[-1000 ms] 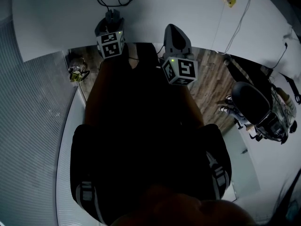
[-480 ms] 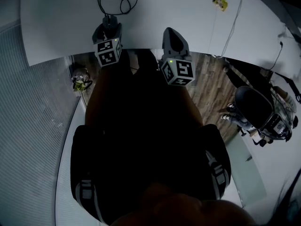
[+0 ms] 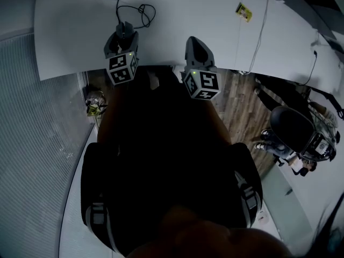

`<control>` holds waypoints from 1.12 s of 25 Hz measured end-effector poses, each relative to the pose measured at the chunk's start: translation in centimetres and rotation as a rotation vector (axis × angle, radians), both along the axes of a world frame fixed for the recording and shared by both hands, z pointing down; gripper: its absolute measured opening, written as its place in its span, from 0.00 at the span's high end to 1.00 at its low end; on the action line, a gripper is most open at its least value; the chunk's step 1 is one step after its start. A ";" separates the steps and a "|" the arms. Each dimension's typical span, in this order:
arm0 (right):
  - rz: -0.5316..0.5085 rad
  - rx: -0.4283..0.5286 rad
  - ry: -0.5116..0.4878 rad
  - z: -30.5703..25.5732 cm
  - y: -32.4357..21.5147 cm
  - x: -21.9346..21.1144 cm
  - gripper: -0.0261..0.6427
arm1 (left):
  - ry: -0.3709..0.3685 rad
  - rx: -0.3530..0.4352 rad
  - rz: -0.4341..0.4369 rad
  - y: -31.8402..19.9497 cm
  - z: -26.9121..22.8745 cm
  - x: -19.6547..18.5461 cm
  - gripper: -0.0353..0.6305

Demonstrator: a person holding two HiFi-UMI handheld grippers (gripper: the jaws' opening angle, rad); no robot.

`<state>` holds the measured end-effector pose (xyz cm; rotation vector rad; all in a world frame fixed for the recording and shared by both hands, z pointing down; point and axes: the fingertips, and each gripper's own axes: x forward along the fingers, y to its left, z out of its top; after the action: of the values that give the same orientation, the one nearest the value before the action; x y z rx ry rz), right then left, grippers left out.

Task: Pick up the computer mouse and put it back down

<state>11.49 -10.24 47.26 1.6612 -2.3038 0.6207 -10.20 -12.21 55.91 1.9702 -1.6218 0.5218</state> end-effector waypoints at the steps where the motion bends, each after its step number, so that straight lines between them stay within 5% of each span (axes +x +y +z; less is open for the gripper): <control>1: -0.001 0.009 0.001 -0.3 -0.1 0.0 0.96 | 0.003 0.014 -0.004 -0.1 -0.6 -0.2 0.50; 28: -0.035 0.181 -0.019 -7.0 0.6 -2.7 0.96 | 0.017 0.449 -0.014 3.1 -19.9 -3.0 0.50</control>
<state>8.75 -9.64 40.24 1.6930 -2.4615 0.4329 -13.23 -9.09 35.99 2.2649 -1.8623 0.1374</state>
